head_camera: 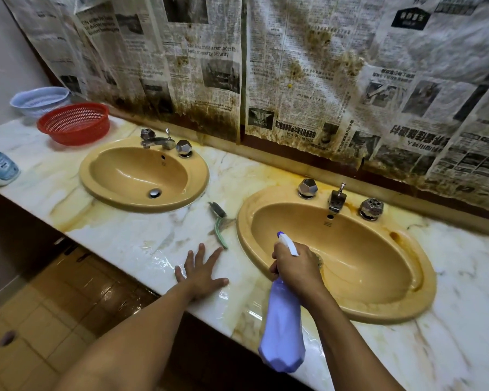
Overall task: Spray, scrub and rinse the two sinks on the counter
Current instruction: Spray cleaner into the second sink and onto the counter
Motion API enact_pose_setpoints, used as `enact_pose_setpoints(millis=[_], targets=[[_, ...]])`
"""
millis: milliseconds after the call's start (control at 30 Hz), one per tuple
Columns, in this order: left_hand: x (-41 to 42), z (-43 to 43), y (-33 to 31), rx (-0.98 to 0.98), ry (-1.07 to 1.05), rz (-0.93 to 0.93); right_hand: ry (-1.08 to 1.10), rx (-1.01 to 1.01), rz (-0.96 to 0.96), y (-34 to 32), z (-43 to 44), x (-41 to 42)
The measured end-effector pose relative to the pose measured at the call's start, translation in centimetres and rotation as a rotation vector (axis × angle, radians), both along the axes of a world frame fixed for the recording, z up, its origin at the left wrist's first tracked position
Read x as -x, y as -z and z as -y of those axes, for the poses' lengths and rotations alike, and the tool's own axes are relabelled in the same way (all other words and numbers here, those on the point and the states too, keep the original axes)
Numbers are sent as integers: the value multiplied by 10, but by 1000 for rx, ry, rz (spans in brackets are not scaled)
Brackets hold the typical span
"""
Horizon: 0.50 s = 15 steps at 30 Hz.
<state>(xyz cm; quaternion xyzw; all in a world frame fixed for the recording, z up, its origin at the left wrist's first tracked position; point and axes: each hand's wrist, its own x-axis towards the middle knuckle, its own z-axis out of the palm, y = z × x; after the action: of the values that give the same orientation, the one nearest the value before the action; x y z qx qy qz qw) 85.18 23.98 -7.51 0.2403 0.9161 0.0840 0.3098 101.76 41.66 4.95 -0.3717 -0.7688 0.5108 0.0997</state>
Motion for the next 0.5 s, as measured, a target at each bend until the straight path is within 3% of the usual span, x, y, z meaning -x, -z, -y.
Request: enact_pose_setpoints(millis=[267,500], targets=[[0,14,-4,-48,14,-117,-144,180,4,6,-1,-20],[-19,38,-11,-40,108,-103,-131,85,60,2,10,-36]])
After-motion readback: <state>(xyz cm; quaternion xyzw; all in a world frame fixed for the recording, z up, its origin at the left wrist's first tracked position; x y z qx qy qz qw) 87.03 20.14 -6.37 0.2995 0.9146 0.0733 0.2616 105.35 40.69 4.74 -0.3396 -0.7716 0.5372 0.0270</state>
